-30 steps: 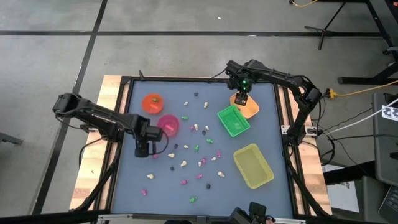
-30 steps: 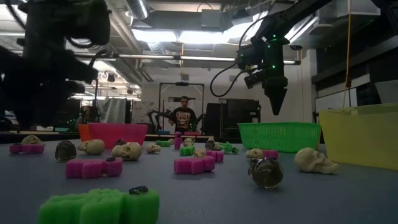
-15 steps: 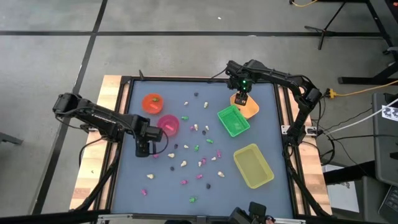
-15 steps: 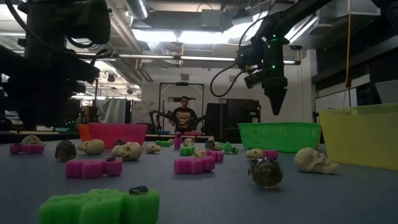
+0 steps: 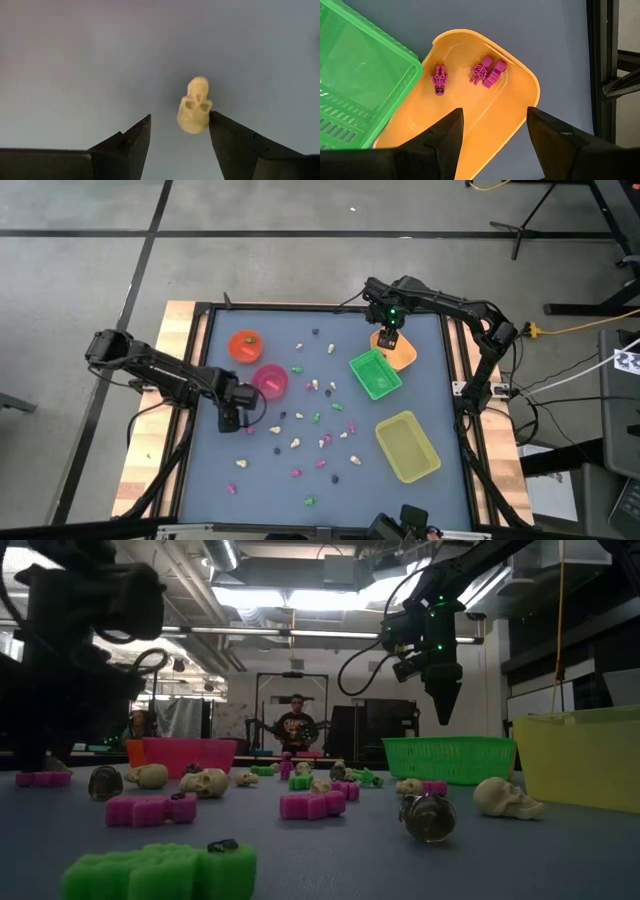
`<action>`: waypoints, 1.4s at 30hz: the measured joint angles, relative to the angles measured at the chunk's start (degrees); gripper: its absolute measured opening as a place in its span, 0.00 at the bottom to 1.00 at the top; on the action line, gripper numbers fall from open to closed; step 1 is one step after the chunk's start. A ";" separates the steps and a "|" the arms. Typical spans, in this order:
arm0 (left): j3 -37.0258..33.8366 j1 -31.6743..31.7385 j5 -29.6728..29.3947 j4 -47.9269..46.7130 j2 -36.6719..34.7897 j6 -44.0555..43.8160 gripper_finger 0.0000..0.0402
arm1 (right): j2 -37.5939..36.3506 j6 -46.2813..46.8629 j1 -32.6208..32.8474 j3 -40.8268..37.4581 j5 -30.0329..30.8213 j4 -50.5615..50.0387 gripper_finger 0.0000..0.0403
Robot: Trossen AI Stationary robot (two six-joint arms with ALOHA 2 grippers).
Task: Sort Halloween decoration
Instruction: Put the white skull toy into the pink bin
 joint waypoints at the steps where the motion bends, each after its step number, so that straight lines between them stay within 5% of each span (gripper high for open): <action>1: -0.56 0.00 0.43 0.61 0.00 -0.14 0.46 | 0.00 0.00 -0.02 0.00 0.00 0.00 0.54; 15: -1.58 0.00 0.82 3.60 -0.11 -0.41 0.45 | 0.00 0.00 -0.02 0.00 0.00 1.40 0.54; 42: -1.60 -0.02 2.18 4.12 -0.04 -1.13 0.21 | 0.00 0.00 0.00 0.00 0.00 1.49 0.54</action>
